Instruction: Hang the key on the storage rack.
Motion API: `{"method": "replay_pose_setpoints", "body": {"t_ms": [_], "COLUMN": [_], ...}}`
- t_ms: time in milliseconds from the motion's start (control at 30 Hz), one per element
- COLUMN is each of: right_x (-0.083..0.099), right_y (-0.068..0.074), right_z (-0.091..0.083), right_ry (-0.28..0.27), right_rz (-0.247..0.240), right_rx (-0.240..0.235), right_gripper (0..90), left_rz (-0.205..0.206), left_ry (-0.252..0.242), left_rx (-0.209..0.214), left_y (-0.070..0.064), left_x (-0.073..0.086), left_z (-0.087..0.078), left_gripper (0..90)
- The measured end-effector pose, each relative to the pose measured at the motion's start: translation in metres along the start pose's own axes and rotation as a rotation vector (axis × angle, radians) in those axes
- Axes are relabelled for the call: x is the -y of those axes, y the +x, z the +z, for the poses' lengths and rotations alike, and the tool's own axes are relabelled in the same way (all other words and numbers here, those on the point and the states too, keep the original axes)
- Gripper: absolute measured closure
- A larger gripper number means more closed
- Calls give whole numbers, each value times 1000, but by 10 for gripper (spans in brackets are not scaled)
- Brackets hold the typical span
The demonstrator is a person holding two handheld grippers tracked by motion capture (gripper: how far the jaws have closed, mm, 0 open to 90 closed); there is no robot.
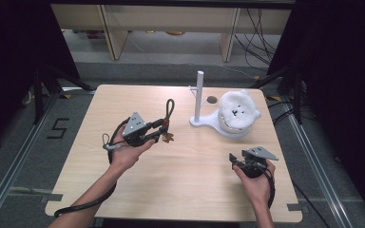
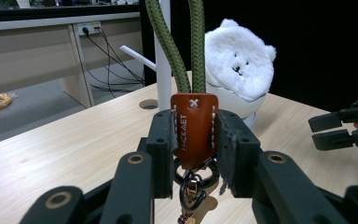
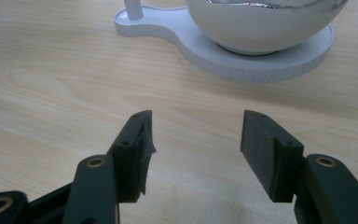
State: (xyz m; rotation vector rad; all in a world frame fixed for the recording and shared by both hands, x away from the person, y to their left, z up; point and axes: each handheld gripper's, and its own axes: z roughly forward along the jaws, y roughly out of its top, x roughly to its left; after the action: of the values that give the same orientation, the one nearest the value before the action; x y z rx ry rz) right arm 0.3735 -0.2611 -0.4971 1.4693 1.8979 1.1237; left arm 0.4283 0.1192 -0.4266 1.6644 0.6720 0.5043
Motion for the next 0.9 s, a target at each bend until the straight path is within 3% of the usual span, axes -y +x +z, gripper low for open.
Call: {"method": "replay_pose_setpoints", "body": {"t_ms": [467, 900], "right_x": [0, 0], "right_y": [-3, -4], "right_z": [-1, -4], "right_ry": [-11, 2], "right_rz": [-14, 1], "right_rx": [9, 25], "right_gripper": [447, 443], "left_rz": [7, 0], "left_ry": [5, 3], "left_rx": [11, 11], "left_y": [-2, 2], "left_x": [-7, -15], "left_z": [11, 20], "left_gripper": [676, 675]}}
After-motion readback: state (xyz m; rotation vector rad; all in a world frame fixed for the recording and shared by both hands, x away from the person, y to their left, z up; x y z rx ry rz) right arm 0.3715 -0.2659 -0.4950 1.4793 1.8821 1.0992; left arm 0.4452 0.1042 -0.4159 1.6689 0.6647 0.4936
